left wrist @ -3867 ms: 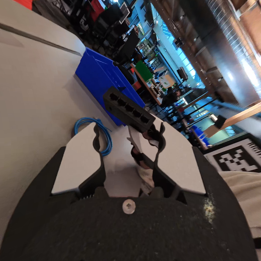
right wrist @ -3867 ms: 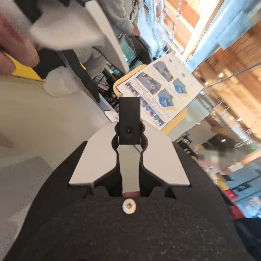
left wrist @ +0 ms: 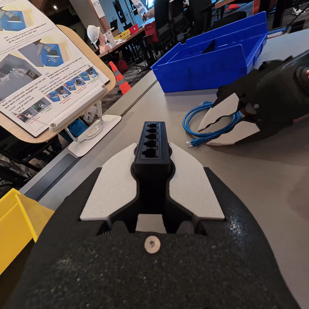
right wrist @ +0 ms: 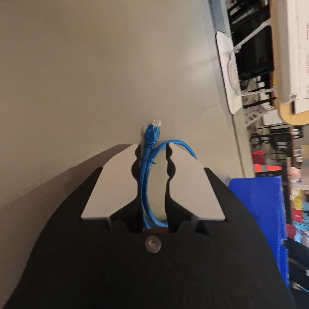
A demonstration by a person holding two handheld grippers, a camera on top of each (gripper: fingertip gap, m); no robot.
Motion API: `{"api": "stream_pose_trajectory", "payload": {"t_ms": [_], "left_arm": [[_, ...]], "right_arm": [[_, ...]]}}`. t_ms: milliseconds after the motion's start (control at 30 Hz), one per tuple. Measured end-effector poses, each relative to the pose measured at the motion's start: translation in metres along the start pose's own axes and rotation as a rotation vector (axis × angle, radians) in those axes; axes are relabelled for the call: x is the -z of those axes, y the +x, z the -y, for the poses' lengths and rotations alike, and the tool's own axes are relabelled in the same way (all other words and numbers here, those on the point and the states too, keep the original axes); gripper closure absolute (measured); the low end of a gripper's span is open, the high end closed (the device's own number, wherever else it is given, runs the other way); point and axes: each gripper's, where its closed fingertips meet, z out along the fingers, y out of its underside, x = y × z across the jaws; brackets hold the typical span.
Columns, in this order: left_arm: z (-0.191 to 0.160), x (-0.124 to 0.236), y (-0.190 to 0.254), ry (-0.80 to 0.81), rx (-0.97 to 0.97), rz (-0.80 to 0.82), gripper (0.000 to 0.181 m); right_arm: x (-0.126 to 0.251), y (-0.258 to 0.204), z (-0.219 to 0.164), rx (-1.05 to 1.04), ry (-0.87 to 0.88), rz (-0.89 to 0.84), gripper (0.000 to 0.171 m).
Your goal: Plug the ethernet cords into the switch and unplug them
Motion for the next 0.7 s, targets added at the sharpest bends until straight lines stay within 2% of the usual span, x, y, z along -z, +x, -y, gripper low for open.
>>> {"api": "stream_pose_trajectory", "payload": {"t_ms": [167, 333, 500, 533, 633, 700], "left_arm": [[-0.003, 0.000, 0.003, -0.006, -0.008, -0.014, 0.152], [-0.001, 0.000, 0.003, 0.001, -0.005, -0.021, 0.152], [-0.003, -0.003, 0.006, -0.007, -0.002, -0.035, 0.152], [-0.004, -0.004, 0.006, -0.010, -0.003, -0.038, 0.152], [-0.006, -0.006, 0.009, -0.021, -0.008, -0.043, 0.152], [-0.007, -0.006, 0.010, -0.026, -0.005, -0.049, 0.152]], "right_arm": [[-0.006, 0.003, -0.003, 0.059, -0.038, -0.074, 0.158], [-0.007, 0.006, -0.006, 0.046, -0.050, -0.084, 0.158], [-0.005, 0.004, -0.009, -0.029, -0.041, -0.024, 0.165], [-0.002, 0.004, -0.007, -0.056, -0.018, -0.005, 0.171], [0.011, 0.011, 0.000, -0.130, 0.045, 0.011, 0.171], [0.022, 0.008, 0.008, -0.186, 0.104, 0.080, 0.171]]}}
